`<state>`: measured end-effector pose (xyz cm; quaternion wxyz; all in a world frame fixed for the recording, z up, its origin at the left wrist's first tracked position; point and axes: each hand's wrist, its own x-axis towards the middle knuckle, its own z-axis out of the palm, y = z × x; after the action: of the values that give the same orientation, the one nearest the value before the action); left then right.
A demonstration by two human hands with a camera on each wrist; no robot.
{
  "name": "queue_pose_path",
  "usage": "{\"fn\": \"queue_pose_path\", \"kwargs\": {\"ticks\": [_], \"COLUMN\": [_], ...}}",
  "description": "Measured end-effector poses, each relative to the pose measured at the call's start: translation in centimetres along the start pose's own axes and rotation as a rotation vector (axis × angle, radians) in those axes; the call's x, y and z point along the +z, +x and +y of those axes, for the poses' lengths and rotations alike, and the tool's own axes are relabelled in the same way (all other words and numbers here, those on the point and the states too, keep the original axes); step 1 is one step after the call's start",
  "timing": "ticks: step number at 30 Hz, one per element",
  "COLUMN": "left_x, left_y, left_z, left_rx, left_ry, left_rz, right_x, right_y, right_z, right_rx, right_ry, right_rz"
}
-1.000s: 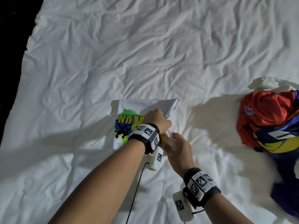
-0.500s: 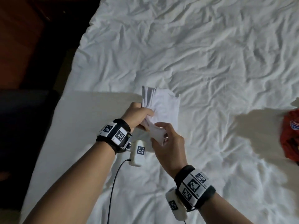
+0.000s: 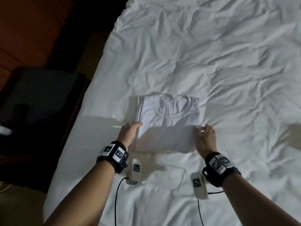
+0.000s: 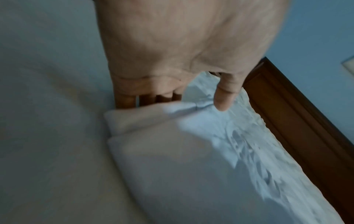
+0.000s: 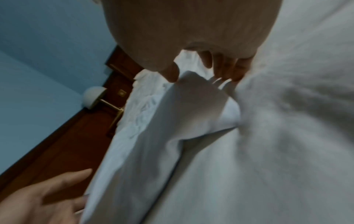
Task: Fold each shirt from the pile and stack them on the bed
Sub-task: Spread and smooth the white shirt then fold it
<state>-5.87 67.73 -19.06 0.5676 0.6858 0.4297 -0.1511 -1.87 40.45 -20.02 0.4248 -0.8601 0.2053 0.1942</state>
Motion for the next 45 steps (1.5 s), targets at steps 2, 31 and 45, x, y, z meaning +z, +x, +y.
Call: {"fn": "queue_pose_path", "kwargs": {"ticks": [2, 31, 45], "left_x": [1.1, 6.3, 5.1], "left_y": [0.1, 0.9, 2.1], "left_z": [-0.7, -1.3, -1.9], "left_rx": [0.025, 0.330, 0.305], "left_ry": [0.061, 0.613, 0.479], "left_rz": [0.042, 0.206, 0.210], "right_x": [0.1, -5.3, -4.8], "right_y": [1.6, 4.5, 7.8], "right_z": [0.2, 3.1, 1.8], "right_rx": [0.048, -0.063, -0.319], "right_ry": [0.019, -0.044, -0.348], "right_rz": [-0.049, -0.052, -0.094]}}
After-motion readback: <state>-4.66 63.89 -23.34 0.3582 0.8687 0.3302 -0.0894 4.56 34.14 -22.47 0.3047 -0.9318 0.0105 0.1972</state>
